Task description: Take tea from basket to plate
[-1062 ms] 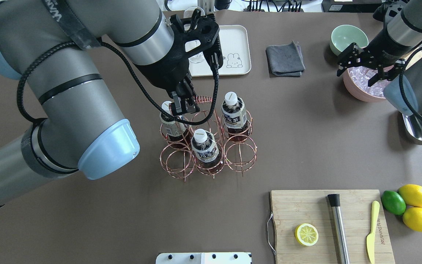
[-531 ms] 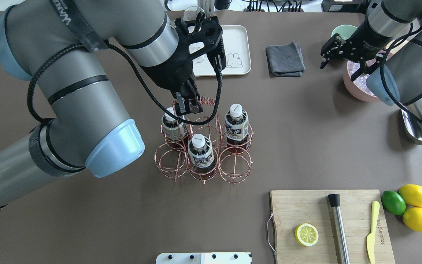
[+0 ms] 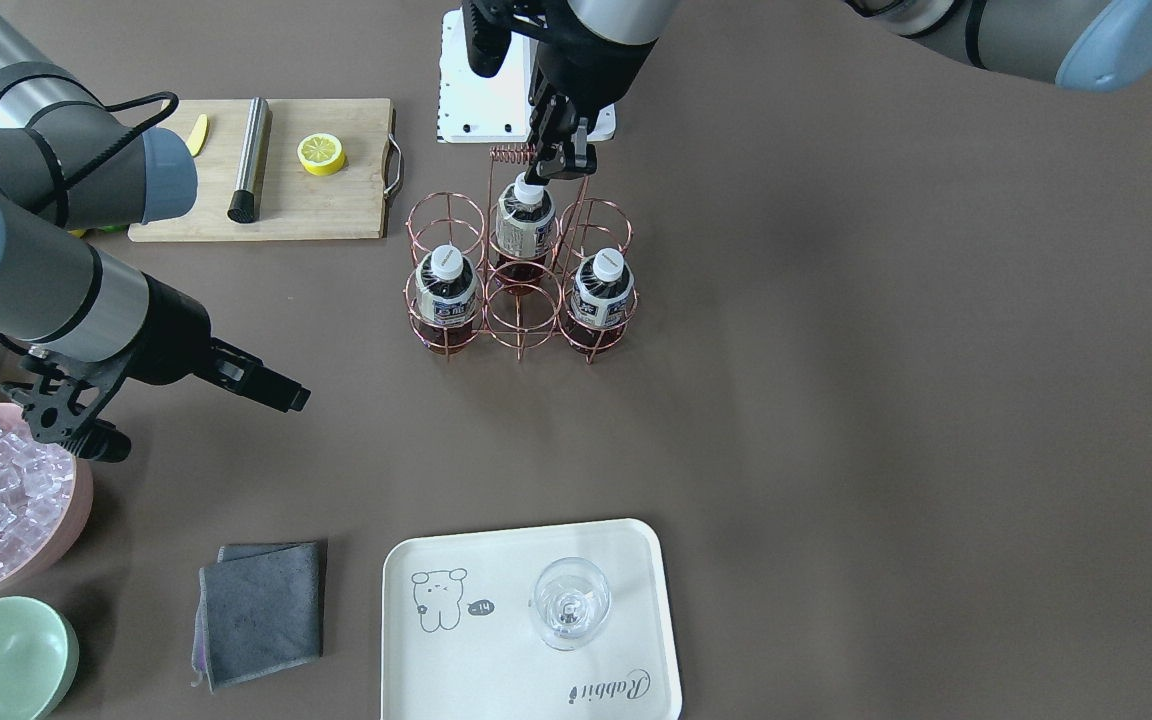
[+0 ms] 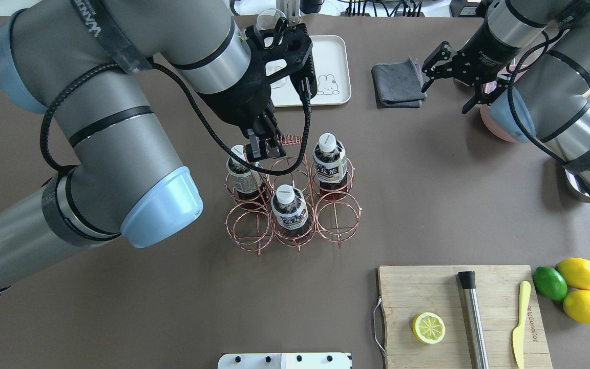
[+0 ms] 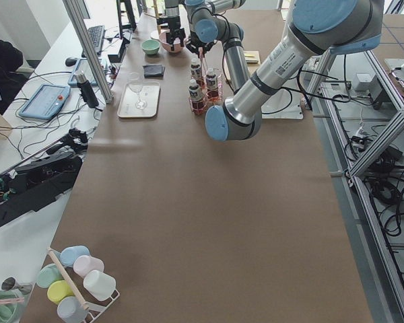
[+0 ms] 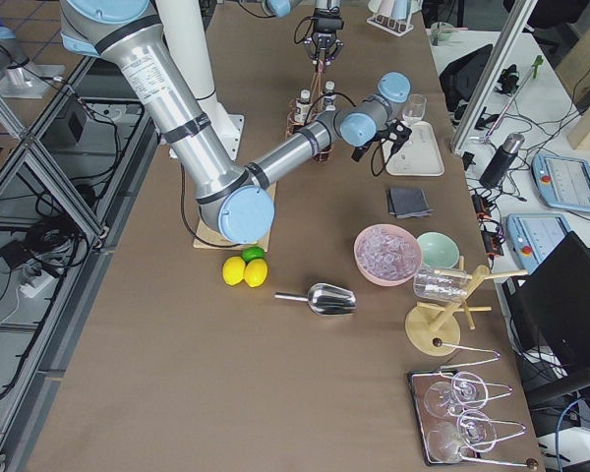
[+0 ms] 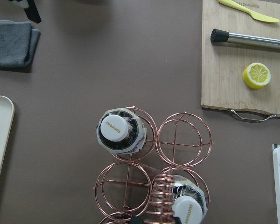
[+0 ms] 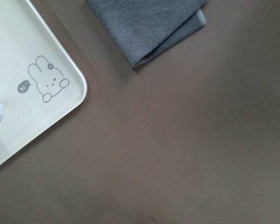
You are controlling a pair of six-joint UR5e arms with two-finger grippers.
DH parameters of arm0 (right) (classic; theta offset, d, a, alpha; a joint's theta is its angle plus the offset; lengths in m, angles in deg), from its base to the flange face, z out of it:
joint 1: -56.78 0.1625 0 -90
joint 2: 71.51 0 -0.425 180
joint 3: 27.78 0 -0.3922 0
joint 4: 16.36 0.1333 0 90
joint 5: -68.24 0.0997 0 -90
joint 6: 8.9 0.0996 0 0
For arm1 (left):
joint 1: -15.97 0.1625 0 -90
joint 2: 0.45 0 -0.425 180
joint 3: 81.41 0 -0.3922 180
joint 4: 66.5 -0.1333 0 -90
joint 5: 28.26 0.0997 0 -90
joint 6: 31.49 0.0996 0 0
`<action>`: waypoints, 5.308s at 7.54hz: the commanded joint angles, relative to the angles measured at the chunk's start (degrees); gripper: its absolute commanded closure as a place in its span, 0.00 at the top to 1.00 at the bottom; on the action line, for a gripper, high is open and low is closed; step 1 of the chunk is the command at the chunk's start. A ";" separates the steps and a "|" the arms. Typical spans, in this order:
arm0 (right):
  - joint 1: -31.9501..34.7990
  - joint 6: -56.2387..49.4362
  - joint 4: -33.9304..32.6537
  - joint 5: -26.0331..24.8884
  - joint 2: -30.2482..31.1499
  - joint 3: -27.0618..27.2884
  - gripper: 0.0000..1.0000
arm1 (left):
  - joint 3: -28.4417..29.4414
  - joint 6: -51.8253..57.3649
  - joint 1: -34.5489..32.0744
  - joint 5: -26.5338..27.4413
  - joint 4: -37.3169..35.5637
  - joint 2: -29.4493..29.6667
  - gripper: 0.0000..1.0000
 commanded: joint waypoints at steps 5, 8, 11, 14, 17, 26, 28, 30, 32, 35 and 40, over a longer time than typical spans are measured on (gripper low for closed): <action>-7.79 15.81 -5.30 0.30 -12.37 -1.09 1.00 | 0.11 0.04 0.00 0.09 0.00 -0.04 0.00; -7.79 15.64 -8.20 2.58 -12.11 0.14 0.99 | 0.11 0.04 0.00 0.09 0.00 -0.13 0.00; -10.07 15.20 -10.32 2.41 -11.32 1.38 0.87 | 0.29 0.04 0.00 0.00 0.00 0.13 0.00; -10.34 15.11 -11.55 2.50 -11.32 1.81 0.50 | 0.20 0.04 0.00 0.09 0.00 0.04 0.00; -10.69 15.11 -12.79 2.50 -11.06 3.92 0.00 | 0.29 0.04 0.00 0.00 0.00 -0.04 0.00; 3.45 5.02 -30.28 9.70 -19.89 5.30 0.00 | 0.03 0.04 -0.09 0.09 0.00 -0.04 0.00; 6.17 -3.12 -30.10 9.79 -30.78 -12.94 0.00 | -0.24 0.04 -0.09 0.09 0.00 -0.04 0.00; 7.76 -15.59 -29.32 9.35 -32.24 -24.06 0.00 | -0.59 -0.04 -0.27 0.09 -0.08 0.13 0.00; 7.94 -16.36 -16.04 9.09 -32.50 -35.82 0.00 | -3.65 -1.18 -2.19 0.00 -0.61 -0.22 0.00; 6.63 -17.14 -2.63 5.50 -35.67 -46.16 0.00 | -7.79 -2.33 -6.31 -0.70 -0.96 -3.02 0.00; 1.54 -31.28 0.48 -8.03 -39.97 -51.88 0.00 | -14.38 1.16 -17.65 -1.14 -5.45 -11.54 0.00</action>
